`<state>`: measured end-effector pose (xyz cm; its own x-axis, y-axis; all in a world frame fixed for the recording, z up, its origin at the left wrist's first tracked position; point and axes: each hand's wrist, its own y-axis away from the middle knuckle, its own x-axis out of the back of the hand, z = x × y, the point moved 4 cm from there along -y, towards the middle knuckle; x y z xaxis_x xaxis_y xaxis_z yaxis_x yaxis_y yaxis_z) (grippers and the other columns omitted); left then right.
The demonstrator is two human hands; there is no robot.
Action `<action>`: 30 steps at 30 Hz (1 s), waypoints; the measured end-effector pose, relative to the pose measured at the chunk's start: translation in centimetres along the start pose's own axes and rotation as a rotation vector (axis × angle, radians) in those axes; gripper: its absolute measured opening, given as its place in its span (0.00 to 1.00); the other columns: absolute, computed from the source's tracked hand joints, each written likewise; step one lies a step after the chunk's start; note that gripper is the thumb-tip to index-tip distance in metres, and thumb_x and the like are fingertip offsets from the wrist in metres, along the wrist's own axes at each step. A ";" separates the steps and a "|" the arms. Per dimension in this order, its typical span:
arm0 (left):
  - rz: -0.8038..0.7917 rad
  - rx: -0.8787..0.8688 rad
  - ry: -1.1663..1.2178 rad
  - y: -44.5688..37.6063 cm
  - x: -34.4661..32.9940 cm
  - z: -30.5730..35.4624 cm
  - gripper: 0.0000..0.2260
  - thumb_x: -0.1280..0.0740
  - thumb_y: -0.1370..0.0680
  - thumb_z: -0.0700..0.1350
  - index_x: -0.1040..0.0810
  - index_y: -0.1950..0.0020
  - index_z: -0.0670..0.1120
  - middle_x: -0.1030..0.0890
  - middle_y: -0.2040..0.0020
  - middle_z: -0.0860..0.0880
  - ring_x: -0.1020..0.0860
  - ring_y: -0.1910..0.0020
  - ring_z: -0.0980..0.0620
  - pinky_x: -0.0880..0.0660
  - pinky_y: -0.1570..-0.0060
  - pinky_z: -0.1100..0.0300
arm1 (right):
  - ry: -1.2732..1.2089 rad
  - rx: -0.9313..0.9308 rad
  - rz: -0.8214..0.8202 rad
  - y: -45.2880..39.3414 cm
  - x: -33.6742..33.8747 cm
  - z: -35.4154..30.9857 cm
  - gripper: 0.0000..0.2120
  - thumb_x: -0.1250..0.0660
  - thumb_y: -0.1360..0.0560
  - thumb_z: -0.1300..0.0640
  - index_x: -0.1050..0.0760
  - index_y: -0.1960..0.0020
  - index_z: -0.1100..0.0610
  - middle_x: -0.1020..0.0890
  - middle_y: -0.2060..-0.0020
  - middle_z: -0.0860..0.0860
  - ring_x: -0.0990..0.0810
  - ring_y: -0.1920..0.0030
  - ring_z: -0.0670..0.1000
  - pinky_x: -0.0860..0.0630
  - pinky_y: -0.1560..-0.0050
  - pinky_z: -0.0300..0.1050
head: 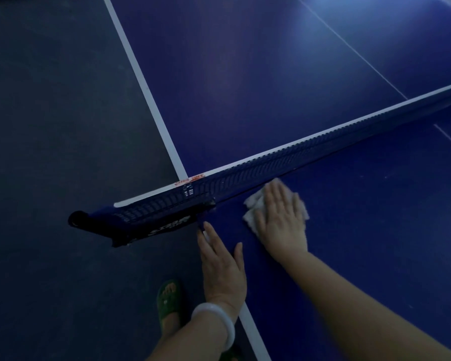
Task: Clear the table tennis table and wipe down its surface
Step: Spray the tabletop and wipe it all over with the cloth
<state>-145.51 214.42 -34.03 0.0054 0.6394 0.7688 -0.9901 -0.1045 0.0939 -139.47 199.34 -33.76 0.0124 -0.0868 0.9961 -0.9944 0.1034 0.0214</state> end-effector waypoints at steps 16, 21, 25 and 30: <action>-0.182 0.019 0.088 -0.1 0.9 -0.4 0.37 0.45 0.19 0.57 0.66 0.22 0.45 0.55 0.22 0.39 0.46 0.23 0.44 0.42 0.27 0.58 | -0.315 -0.144 -0.082 3.8 1.6 -1.3 0.29 0.53 0.17 0.43 0.54 0.20 0.52 0.54 0.20 0.47 0.62 0.23 0.41 0.67 0.23 0.46; -0.185 -0.060 -0.165 0.3 3.1 -1.2 0.33 0.44 0.19 0.56 0.53 0.20 0.42 0.45 0.24 0.39 0.40 0.26 0.42 0.36 0.29 0.49 | -0.370 -0.369 0.103 7.9 3.8 3.6 0.25 0.50 0.16 0.51 0.45 0.21 0.56 0.44 0.21 0.50 0.53 0.21 0.46 0.62 0.22 0.46; -0.125 -0.461 -0.268 2.1 2.8 3.3 0.30 0.31 0.24 0.50 0.34 0.26 0.40 0.32 0.28 0.40 0.32 0.29 0.41 0.31 0.32 0.45 | -0.394 -0.566 0.051 11.9 2.9 6.0 0.24 0.51 0.16 0.53 0.45 0.21 0.59 0.44 0.21 0.53 0.50 0.21 0.49 0.58 0.21 0.50; -0.330 -0.738 -0.429 0.5 -2.1 9.4 0.27 0.50 0.16 0.52 0.48 0.21 0.41 0.49 0.20 0.42 0.54 0.21 0.43 0.54 0.23 0.45 | -0.349 -0.579 0.066 12.6 1.8 6.3 0.24 0.53 0.16 0.53 0.45 0.21 0.56 0.46 0.21 0.50 0.51 0.21 0.46 0.60 0.21 0.45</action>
<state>-144.72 205.91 -29.65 0.2100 0.1969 0.9577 -0.7665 0.6412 0.0363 -152.59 194.22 -32.21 -0.1771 -0.3670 0.9132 -0.7745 0.6245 0.1007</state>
